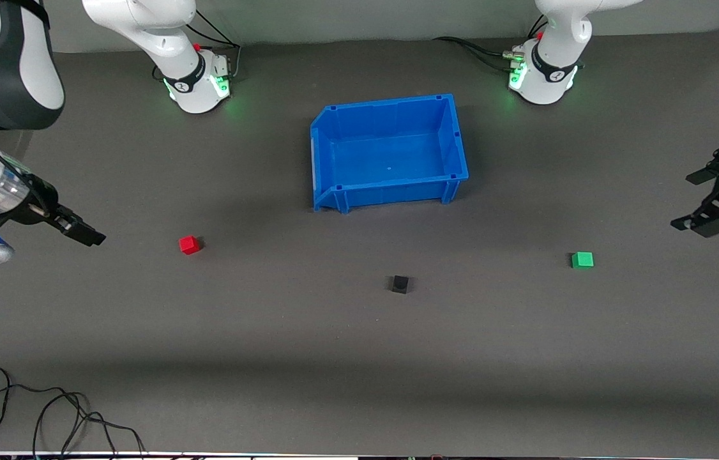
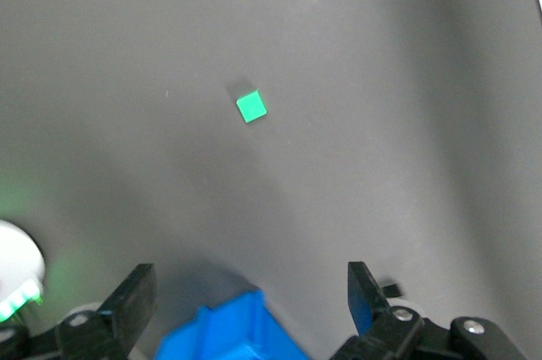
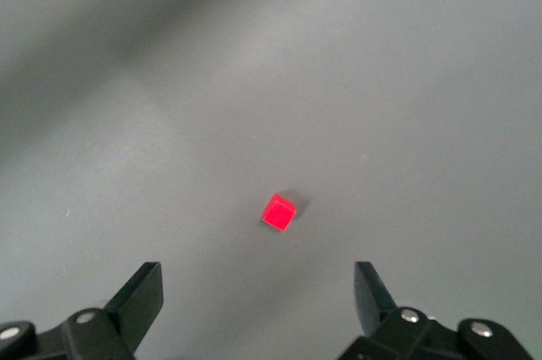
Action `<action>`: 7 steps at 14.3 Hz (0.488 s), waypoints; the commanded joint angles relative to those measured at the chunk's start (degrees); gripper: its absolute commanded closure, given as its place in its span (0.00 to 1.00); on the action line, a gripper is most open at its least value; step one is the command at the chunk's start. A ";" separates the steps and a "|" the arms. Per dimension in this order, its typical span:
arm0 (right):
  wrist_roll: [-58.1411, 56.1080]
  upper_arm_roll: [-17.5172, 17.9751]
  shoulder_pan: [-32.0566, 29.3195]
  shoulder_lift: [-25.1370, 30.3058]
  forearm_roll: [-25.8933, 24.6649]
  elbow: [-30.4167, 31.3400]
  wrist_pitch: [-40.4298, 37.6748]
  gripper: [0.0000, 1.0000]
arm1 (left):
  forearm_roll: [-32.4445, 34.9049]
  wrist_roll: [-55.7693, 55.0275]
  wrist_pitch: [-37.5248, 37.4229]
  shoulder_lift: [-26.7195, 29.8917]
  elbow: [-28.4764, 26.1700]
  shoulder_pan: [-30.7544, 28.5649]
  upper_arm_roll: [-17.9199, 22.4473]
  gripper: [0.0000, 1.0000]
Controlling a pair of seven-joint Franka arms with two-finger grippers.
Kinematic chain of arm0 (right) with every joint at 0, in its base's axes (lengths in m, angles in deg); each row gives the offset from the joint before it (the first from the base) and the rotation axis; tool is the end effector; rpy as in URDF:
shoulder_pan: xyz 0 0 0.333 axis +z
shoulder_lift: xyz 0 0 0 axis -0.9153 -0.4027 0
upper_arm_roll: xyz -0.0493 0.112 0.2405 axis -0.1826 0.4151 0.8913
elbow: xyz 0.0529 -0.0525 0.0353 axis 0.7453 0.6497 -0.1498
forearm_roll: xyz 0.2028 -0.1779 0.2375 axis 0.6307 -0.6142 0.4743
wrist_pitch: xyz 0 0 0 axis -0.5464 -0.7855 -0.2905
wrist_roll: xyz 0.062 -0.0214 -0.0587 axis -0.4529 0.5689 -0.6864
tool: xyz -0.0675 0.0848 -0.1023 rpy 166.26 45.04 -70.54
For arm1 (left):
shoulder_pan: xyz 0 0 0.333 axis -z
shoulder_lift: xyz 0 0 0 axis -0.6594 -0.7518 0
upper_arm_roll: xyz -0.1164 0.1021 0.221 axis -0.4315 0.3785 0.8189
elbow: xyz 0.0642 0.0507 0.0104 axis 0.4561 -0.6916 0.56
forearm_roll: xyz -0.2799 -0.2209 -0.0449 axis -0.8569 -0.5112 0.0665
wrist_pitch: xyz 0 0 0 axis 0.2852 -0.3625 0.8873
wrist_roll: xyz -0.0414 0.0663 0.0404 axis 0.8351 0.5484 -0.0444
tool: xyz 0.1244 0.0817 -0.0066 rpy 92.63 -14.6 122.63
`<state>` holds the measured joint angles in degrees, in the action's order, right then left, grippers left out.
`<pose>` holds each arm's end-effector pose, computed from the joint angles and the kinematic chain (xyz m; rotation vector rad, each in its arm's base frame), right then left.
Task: Attach green and red cubes to black cube
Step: 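Move the right gripper to the red cube while the left gripper approaches the green cube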
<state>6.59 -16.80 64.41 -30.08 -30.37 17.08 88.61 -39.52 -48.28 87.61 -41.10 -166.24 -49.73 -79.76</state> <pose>0.5372 0.0031 0.4208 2.8962 -1.1253 -0.0501 0.5409 0.0300 0.4867 2.4927 1.6704 -0.2573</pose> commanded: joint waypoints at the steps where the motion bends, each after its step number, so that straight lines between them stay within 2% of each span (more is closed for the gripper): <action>1: 14.21 -0.39 0.87 -1.53 2.69 2.29 1.35 0.00 | -3.62 -6.99 -1.00 -1.92 0.03 -3.20 -0.39 0.00; 3: 22.21 -0.91 0.96 -4.87 11.19 2.37 3.98 0.00 | -7.03 -7.17 -0.30 -3.07 -1.63 -6.18 -0.39 0.00; 5: 30.92 -1.44 0.96 -7.68 12.46 2.46 6.09 0.00 | -10.90 -7.17 2.58 -4.03 -5.23 -8.56 -0.39 0.00; 7: 34.37 -1.53 0.96 -9.01 12.38 4.56 6.89 0.00 | -12.75 -7.09 8.46 -4.13 -10.93 -9.27 -0.39 0.00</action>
<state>36.19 -17.48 64.66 -37.96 -19.68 20.38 94.26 -49.87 -54.07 91.26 -46.18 -171.40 -58.22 -79.64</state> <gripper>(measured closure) 0.000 0.000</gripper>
